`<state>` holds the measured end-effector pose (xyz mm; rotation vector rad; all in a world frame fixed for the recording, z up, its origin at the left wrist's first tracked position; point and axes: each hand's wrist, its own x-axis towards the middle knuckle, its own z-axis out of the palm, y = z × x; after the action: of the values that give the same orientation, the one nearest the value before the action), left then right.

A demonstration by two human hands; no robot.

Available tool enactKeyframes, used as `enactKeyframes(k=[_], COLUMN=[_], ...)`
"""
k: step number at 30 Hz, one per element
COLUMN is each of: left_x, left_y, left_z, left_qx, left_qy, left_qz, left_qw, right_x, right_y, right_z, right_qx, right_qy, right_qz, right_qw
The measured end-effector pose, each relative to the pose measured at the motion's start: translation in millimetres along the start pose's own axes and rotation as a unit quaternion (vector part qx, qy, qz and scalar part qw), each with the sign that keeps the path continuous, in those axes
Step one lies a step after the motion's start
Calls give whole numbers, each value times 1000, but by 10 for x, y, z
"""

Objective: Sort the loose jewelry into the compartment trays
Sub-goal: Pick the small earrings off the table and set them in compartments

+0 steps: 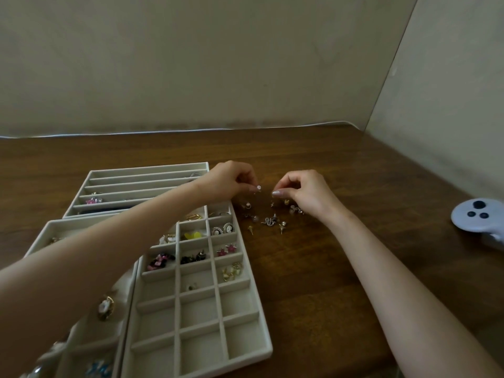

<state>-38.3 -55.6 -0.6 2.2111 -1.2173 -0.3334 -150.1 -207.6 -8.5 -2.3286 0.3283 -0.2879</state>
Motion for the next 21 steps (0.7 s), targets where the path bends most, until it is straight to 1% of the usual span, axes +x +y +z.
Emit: enactKeyframes(k=[4, 9, 14, 17, 19, 21], left_x=[19, 49, 49, 46, 38, 21], left_y=[-32, -55, -49, -47, -38, -3], left_z=[-15, 28, 59, 95, 126, 138], left_qx=[-10, 3, 50, 95, 120, 124], left_qy=[1, 4, -2, 2, 28, 59], left_qz=[-23, -24, -8, 12, 28, 43], left_qw=[1000, 1000, 999, 995, 992, 990], right_x=[5, 17, 10, -17, -46, -72], right_y=[1, 21, 49, 41, 17, -12], right_z=[10, 6, -39, -127, -164, -138], right_qx=[-19, -30, -83, -49, -26, -37], right_qy=[-52, -70, -54, -46, -84, -129], right_qz=[-11, -11, -26, -51, -64, -66], right_qw=[998, 997, 995, 996, 994, 989])
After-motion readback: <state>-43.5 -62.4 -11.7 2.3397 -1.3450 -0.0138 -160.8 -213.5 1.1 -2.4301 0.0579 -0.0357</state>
